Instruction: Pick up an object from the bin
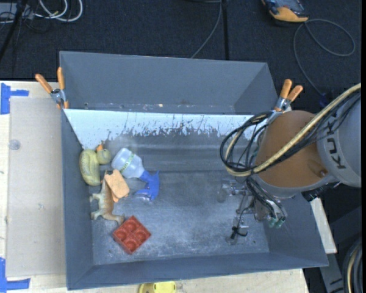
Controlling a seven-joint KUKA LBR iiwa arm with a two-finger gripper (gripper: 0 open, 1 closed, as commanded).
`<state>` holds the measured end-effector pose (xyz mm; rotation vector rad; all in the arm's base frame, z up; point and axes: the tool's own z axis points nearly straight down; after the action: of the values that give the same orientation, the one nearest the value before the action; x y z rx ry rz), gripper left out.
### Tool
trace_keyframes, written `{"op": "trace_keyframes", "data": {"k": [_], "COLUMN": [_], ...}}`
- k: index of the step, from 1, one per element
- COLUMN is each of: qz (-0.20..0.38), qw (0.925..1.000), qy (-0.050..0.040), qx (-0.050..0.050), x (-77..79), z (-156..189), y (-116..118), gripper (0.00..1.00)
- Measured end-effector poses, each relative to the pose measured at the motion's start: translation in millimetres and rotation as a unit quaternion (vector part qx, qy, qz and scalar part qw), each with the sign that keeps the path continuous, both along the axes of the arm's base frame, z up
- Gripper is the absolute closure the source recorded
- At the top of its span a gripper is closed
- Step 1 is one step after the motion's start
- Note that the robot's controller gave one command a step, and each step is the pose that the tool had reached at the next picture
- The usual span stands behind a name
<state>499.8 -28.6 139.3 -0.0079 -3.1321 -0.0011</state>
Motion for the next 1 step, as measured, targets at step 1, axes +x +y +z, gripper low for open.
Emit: {"op": "trace_keyframes", "data": {"k": [1], "qz": [0.0], "qw": [1.0], "qy": [-0.0034], "qx": [0.0], "x": [1.5], "z": [4.2], "y": [0.0], "gripper": [0.0]}}
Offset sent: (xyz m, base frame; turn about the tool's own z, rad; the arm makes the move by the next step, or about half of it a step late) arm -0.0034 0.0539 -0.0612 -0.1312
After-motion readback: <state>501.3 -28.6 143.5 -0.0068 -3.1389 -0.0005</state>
